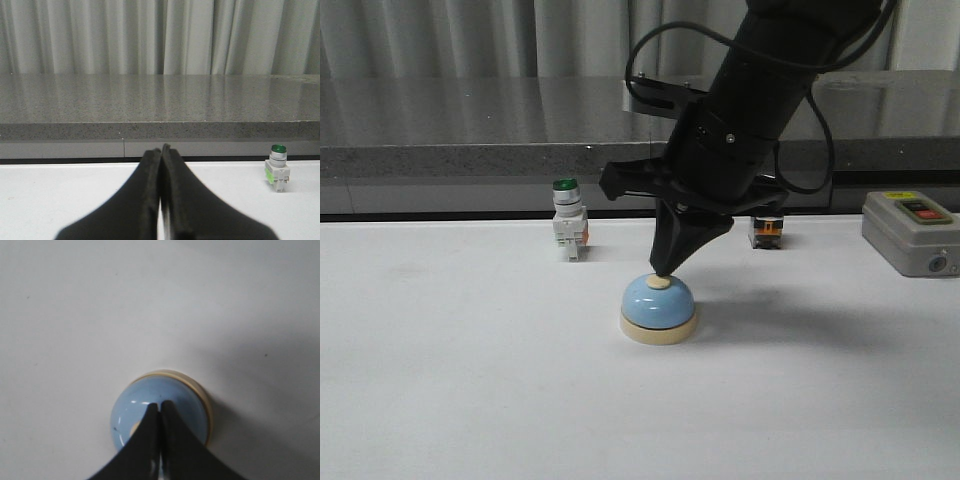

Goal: Place and press bell with both arms

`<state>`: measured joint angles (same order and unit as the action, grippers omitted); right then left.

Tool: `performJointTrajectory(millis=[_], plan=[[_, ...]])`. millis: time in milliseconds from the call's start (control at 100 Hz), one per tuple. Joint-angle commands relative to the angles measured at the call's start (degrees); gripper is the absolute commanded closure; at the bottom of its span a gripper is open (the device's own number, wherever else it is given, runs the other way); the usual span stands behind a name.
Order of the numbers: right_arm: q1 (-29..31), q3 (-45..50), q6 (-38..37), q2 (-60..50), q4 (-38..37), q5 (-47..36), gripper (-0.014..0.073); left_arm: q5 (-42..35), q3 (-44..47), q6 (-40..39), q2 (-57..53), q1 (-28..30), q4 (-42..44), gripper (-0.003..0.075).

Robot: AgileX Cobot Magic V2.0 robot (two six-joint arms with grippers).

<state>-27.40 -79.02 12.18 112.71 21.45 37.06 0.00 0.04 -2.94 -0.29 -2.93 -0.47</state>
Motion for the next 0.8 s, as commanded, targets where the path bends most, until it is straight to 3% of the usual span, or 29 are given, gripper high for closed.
performJointTrajectory(millis=[0, 550, 790], plan=[[0.0, -1.5, 0.8, -2.1, 0.3, -0.5, 0.0654, -4.3, 2.4, -0.6, -1.7, 0.1, 0.1, 0.0741], [0.5, -8.2, 0.8, -7.4, -2.4, 4.9, 0.0654, -4.3, 2.4, -0.6, -1.7, 0.1, 0.1, 0.0741], [4.9, -7.2, 0.8, -14.8, -3.4, 6.5, 0.0654, -4.3, 2.4, -0.6, -1.7, 0.1, 0.1, 0.0741]])
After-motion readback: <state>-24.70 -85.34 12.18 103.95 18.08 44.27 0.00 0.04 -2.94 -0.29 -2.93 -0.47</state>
